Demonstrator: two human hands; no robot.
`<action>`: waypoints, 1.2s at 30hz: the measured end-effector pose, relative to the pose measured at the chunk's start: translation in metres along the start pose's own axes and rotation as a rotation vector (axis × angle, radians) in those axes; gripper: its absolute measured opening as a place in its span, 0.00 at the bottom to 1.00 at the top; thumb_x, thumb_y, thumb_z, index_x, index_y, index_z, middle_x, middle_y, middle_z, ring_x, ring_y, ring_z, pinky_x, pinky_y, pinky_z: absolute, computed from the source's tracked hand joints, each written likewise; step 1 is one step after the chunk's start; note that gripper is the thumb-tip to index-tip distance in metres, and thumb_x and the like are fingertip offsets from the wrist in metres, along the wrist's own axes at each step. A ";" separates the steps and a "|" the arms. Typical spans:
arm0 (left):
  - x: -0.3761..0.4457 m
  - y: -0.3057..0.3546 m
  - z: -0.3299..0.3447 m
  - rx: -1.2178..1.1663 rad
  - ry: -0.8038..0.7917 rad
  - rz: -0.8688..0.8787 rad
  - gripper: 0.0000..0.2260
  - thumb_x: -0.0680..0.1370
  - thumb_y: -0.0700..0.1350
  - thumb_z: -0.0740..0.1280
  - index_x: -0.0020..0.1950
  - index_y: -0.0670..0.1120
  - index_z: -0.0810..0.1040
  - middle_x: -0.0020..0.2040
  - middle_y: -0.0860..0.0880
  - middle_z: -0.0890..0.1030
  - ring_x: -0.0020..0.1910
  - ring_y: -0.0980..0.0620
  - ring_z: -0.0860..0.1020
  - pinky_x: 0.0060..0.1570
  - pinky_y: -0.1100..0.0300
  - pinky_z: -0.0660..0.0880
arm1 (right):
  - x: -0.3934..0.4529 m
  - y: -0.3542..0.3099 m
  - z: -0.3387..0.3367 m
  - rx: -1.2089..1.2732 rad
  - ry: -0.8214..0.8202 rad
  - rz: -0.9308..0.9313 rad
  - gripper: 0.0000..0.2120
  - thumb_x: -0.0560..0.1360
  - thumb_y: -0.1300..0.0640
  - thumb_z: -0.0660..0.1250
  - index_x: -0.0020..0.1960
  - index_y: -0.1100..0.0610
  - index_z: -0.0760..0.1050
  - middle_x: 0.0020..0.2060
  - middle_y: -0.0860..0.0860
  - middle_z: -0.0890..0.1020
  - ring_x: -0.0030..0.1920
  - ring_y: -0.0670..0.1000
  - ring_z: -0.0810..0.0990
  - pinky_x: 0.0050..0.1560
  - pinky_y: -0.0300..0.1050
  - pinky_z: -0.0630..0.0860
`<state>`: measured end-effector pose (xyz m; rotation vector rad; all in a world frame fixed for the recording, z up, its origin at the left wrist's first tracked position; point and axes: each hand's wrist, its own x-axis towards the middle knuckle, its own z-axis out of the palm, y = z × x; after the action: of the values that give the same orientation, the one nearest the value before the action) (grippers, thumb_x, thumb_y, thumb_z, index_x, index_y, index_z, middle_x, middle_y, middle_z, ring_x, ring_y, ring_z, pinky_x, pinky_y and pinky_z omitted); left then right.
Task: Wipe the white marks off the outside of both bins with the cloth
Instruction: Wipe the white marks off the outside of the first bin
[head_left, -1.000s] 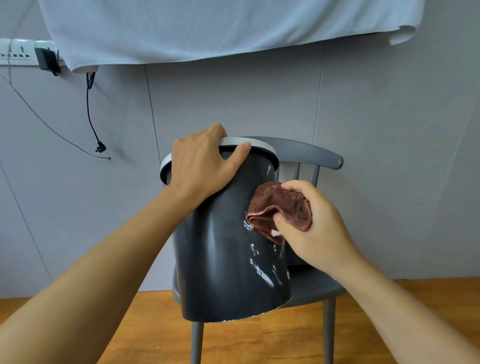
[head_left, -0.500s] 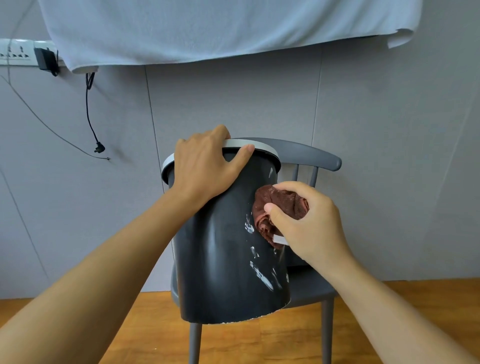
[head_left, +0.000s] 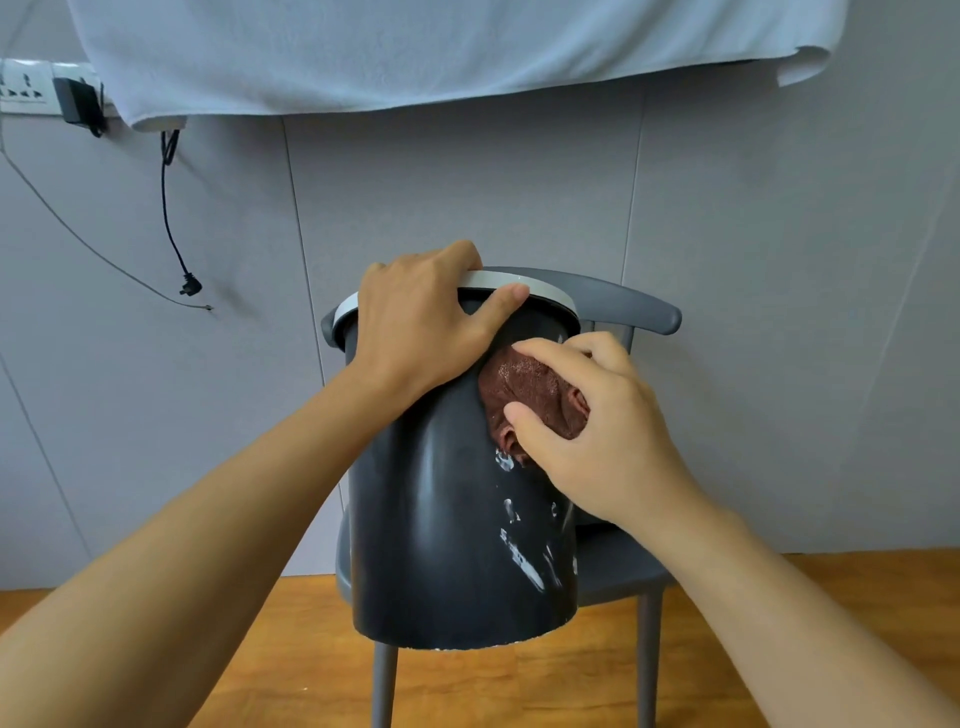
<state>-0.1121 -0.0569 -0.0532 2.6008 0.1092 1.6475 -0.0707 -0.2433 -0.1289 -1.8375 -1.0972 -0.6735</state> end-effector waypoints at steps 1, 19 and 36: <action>0.000 0.000 0.000 0.000 -0.001 0.002 0.21 0.77 0.67 0.64 0.45 0.49 0.76 0.32 0.55 0.73 0.36 0.47 0.76 0.41 0.51 0.71 | -0.002 0.000 0.000 -0.002 0.002 -0.009 0.22 0.76 0.50 0.75 0.70 0.45 0.78 0.57 0.45 0.72 0.59 0.49 0.75 0.57 0.45 0.81; 0.003 -0.016 0.001 0.037 0.005 -0.047 0.21 0.78 0.67 0.63 0.46 0.49 0.76 0.32 0.55 0.74 0.34 0.48 0.74 0.37 0.55 0.67 | -0.003 -0.003 -0.011 0.007 -0.028 -0.051 0.19 0.78 0.55 0.75 0.67 0.47 0.82 0.56 0.45 0.76 0.57 0.46 0.77 0.58 0.36 0.77; 0.005 -0.013 0.000 0.052 -0.043 -0.058 0.21 0.78 0.67 0.62 0.46 0.49 0.75 0.34 0.51 0.77 0.37 0.45 0.76 0.38 0.52 0.71 | -0.073 -0.002 -0.022 0.078 -0.406 -0.133 0.15 0.73 0.54 0.74 0.58 0.43 0.81 0.51 0.35 0.77 0.55 0.42 0.80 0.47 0.33 0.80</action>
<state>-0.1107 -0.0435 -0.0495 2.6425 0.2262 1.5894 -0.1067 -0.2930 -0.1751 -1.8925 -1.4967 -0.3297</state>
